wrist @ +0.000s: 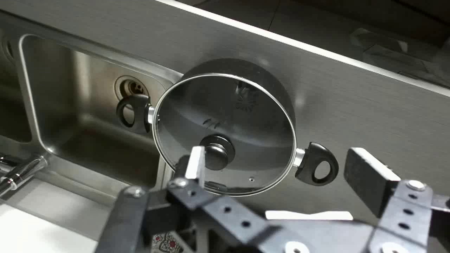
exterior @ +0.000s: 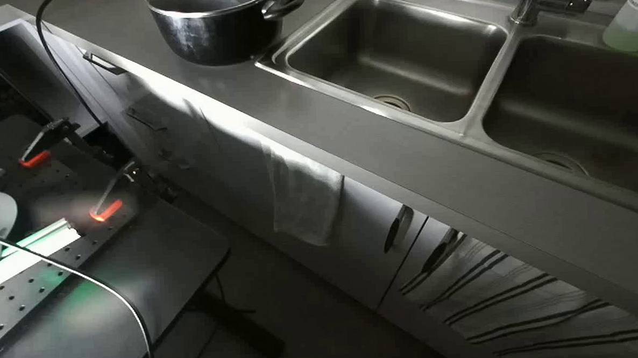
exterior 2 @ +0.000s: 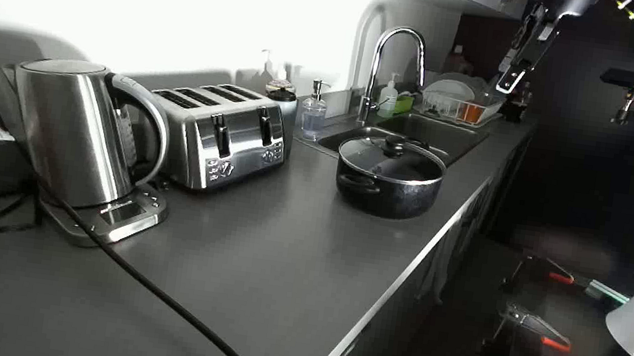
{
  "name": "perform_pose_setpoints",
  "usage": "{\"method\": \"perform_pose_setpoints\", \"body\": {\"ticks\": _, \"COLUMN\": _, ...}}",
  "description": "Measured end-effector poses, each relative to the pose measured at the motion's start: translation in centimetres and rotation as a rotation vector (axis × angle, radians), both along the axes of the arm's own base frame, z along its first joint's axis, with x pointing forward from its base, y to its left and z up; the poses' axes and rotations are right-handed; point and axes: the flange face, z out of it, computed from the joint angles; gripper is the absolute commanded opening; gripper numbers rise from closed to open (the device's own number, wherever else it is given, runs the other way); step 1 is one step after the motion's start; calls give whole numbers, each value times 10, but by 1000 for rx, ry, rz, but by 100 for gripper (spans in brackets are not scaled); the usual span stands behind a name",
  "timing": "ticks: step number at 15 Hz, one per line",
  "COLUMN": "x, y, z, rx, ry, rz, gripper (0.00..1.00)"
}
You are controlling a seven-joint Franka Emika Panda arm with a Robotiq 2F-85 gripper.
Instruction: Take the lid off of the pot
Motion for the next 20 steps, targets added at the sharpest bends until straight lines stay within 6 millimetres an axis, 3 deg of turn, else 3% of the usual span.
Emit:
{"method": "perform_pose_setpoints", "body": {"ticks": 9, "x": 0, "y": 0, "z": 0, "rx": 1, "ry": 1, "rz": 0, "gripper": 100}}
{"method": "perform_pose_setpoints", "body": {"ticks": 13, "x": 7, "y": -4, "z": -12, "rx": 6, "ry": 40, "rz": -2, "gripper": 100}}
{"method": "perform_pose_setpoints", "body": {"ticks": 20, "x": 40, "y": -41, "z": -49, "rx": 54, "ry": 186, "rz": 46, "gripper": 100}}
